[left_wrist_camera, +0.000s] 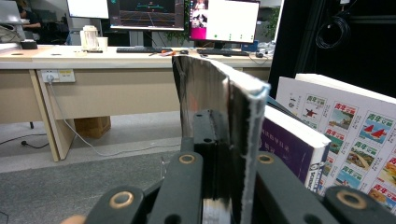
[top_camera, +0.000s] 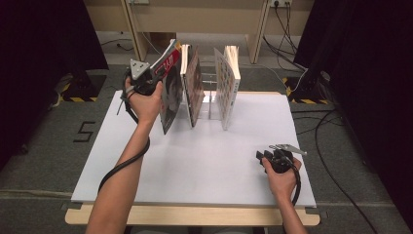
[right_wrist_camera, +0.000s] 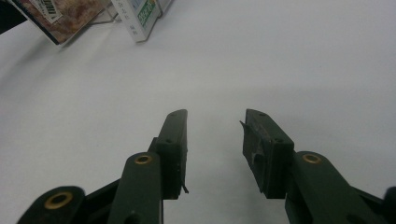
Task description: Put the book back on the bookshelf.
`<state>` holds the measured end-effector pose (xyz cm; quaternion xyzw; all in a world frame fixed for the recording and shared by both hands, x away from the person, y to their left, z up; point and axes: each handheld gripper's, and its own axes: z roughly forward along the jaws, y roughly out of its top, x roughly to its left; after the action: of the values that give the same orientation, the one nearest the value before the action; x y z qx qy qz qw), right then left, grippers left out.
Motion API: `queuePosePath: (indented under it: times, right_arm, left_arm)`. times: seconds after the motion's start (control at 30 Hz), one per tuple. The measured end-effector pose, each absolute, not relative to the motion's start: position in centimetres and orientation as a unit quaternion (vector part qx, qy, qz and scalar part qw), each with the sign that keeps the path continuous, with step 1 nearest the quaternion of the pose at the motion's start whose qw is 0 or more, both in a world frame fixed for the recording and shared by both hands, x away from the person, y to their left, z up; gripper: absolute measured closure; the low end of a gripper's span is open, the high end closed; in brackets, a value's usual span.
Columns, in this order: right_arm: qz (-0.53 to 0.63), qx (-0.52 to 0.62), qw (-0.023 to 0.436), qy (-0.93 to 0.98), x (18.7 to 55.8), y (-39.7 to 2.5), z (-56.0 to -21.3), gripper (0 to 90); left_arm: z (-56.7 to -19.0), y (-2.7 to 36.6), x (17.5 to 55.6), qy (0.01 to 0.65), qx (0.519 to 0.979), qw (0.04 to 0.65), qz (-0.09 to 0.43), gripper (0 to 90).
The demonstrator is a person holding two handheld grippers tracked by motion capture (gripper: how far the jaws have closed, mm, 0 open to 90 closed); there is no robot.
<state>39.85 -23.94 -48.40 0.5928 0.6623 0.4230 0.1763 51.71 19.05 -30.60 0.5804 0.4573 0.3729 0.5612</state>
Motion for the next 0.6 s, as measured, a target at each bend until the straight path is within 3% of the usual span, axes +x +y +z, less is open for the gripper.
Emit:
queuePosePath:
  times: [0.6]
  right_arm:
    - [0.423, 0.594, 0.175, 0.661, 39.87, -24.04, -48.44, 60.5]
  left_arm:
    - [-30.11, 18.66, 52.41, 0.455, 0.579, 0.562, 0.376, 86.4]
